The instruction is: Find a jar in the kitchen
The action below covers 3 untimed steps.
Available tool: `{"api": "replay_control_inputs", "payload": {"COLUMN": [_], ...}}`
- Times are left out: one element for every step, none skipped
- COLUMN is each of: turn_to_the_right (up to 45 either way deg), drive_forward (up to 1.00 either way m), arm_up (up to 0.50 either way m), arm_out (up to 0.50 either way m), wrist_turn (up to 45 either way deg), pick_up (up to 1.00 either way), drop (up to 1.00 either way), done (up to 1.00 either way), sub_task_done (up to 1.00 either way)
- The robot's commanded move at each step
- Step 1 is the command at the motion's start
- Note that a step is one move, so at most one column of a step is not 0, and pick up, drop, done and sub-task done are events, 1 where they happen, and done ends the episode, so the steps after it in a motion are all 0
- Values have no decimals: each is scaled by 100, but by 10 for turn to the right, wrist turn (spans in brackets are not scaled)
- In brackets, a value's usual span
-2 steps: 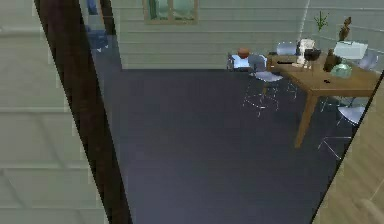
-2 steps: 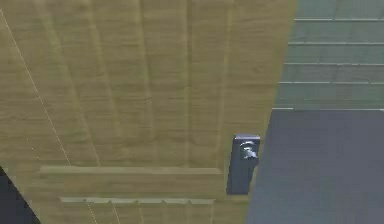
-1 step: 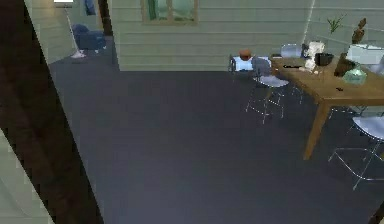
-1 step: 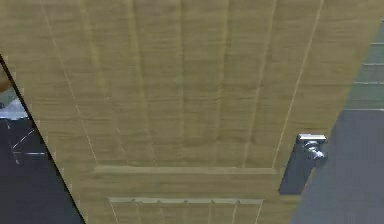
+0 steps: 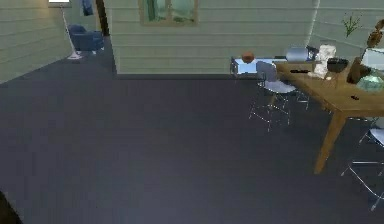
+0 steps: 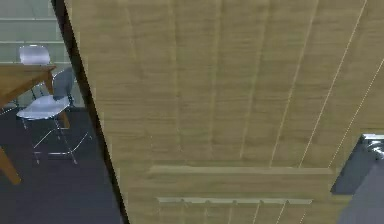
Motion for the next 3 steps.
{"api": "replay_control_inputs", "payload": {"turn_to_the_right": [0, -270, 0], "drive_forward": [45, 0, 100], "arm_up": [0, 0, 0], "arm_out": [0, 0, 0], "wrist_turn": [0, 0, 0], "pick_up": [0, 0, 0], "drop": [0, 0, 0], "done": [0, 0, 0], "sub_task_done": [0, 0, 0]}}
